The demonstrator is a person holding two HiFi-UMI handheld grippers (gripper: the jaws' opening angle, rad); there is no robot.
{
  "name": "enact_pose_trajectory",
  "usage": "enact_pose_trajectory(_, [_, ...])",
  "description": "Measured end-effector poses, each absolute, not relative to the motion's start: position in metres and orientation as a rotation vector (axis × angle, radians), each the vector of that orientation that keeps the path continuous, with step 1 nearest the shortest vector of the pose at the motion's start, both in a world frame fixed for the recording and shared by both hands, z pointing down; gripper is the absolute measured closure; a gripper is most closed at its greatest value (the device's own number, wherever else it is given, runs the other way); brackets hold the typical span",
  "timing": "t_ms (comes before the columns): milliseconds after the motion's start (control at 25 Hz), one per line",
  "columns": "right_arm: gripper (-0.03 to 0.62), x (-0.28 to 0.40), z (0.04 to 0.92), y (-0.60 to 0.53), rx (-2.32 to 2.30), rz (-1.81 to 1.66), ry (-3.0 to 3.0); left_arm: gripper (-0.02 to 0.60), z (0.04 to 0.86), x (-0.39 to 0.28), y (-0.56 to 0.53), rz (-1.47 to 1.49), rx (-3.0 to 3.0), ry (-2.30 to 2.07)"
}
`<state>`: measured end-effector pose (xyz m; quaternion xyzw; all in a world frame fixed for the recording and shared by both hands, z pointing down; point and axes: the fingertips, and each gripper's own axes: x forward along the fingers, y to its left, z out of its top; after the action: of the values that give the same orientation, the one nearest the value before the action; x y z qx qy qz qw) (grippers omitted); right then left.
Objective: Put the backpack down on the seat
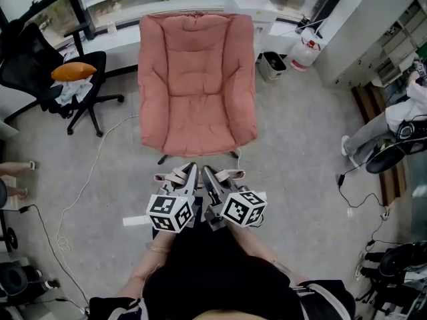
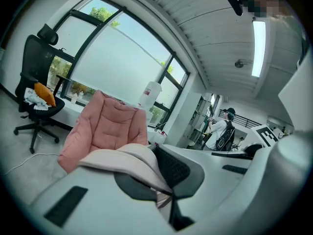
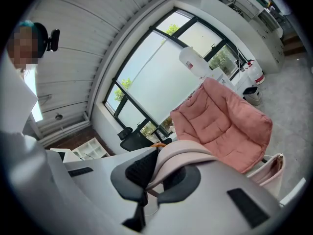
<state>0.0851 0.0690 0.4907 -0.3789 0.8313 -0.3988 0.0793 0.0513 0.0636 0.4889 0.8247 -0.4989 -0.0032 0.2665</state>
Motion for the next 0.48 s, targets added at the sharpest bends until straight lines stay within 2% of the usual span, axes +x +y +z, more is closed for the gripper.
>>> enact_pose_trajectory(480, [0.562,0.084,0.471,-0.045,-1.202,-1.152,2.444,0.565,0.468,0.052,-0.055,0.004,2.274,-1.259])
